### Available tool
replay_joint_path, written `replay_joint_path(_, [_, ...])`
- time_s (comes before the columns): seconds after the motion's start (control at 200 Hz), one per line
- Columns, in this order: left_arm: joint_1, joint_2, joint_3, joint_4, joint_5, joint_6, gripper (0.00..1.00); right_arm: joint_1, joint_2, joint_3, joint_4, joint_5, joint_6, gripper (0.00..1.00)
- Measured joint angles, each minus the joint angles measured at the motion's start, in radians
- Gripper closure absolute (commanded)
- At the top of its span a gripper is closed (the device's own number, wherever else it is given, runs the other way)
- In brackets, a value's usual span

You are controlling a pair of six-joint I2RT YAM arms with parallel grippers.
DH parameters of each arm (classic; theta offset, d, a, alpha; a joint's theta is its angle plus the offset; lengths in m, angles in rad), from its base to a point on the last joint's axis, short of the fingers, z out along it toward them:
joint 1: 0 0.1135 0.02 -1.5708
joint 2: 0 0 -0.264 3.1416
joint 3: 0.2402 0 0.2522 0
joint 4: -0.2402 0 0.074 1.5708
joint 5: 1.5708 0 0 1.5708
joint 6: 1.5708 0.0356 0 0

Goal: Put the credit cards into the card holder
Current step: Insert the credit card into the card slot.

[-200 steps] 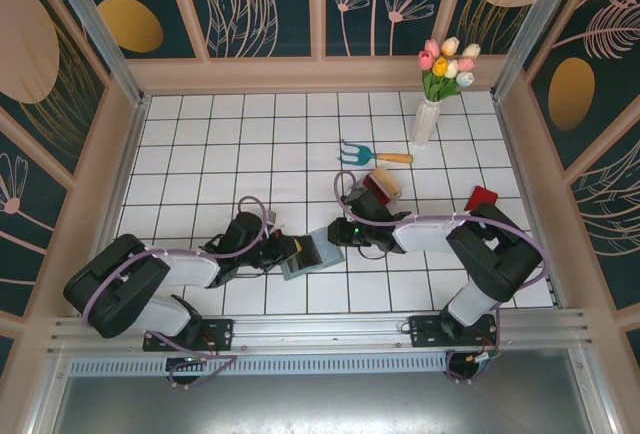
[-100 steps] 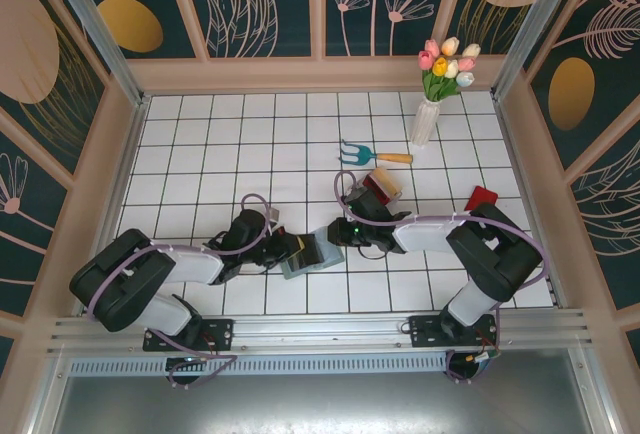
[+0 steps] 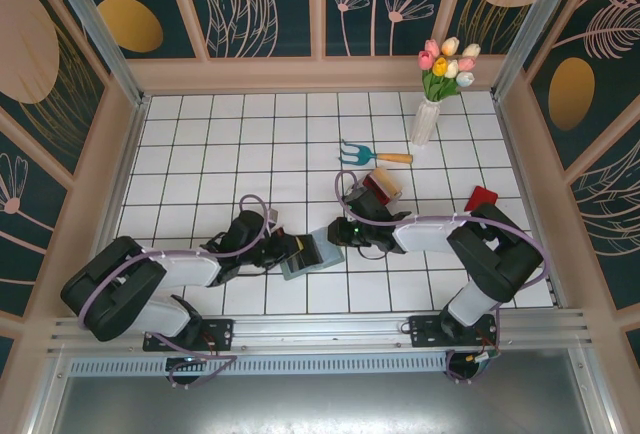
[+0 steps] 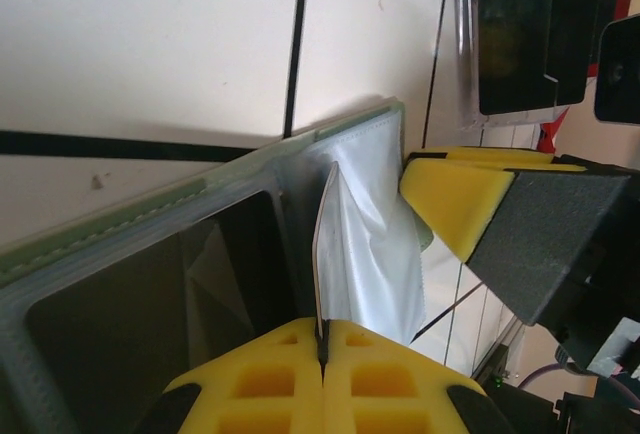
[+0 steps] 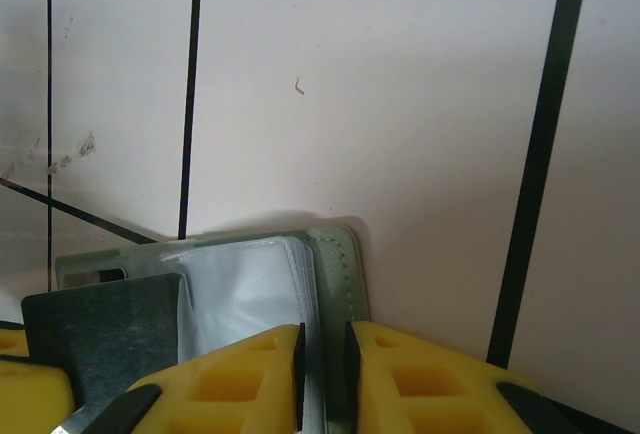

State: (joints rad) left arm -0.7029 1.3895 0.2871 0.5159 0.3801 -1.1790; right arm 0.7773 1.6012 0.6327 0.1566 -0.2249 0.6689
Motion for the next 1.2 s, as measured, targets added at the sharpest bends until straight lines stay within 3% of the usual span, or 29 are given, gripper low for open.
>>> replay_joint_path(0.27, [-0.004,-0.043,-0.04,-0.013,-0.023,-0.017,0.98,0.001,0.0,0.0,0.001,0.0,0.0,0.79])
replay_joint_path(0.896, [-0.012,0.107,0.011,0.139,0.008,-0.053,0.95,0.001,0.0,0.0,0.002,-0.001,0.001,0.79])
replay_joint_path(1.156, [-0.042,0.174,0.069,0.137,0.002,-0.048,0.89,0.001,0.0,-0.006,0.012,-0.001,0.016,0.78])
replay_joint_path(1.201, [-0.048,0.182,0.08,0.132,-0.002,-0.047,0.82,0.001,0.0,-0.007,0.014,-0.001,0.019,0.78])
